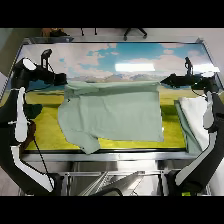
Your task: Fold the shirts.
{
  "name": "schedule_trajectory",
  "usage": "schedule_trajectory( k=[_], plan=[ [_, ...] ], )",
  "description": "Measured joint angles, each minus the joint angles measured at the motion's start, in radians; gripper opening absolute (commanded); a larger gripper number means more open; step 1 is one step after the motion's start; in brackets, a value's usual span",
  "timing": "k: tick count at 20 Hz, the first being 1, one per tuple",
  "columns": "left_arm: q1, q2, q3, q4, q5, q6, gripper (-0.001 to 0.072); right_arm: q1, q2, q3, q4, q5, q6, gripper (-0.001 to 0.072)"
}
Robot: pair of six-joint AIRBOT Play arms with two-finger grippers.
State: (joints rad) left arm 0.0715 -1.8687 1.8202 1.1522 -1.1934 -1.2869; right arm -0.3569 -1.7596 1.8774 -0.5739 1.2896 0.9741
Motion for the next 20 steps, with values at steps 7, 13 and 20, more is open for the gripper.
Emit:
schedule_trajectory(
  k=[7,13,20],
  plan=[
    [-0.018,0.002,-0.126,0.170,-0.037,-0.110,0.0016,0.001,-0.015,0.000,-0.160,0.034,0.048,0.0023],
    [-0.019,0.002,-0.164,0.211,-0.037,-0.132,0.0017,0.029,-0.044,0.000,-0.189,0.034,0.055,0.0024],
    [-0.019,0.001,-0.117,0.216,-0.108,-0.140,0.0691,0.037,-0.015,0.001,-0.201,0.050,0.059,0.0308]
  ],
)
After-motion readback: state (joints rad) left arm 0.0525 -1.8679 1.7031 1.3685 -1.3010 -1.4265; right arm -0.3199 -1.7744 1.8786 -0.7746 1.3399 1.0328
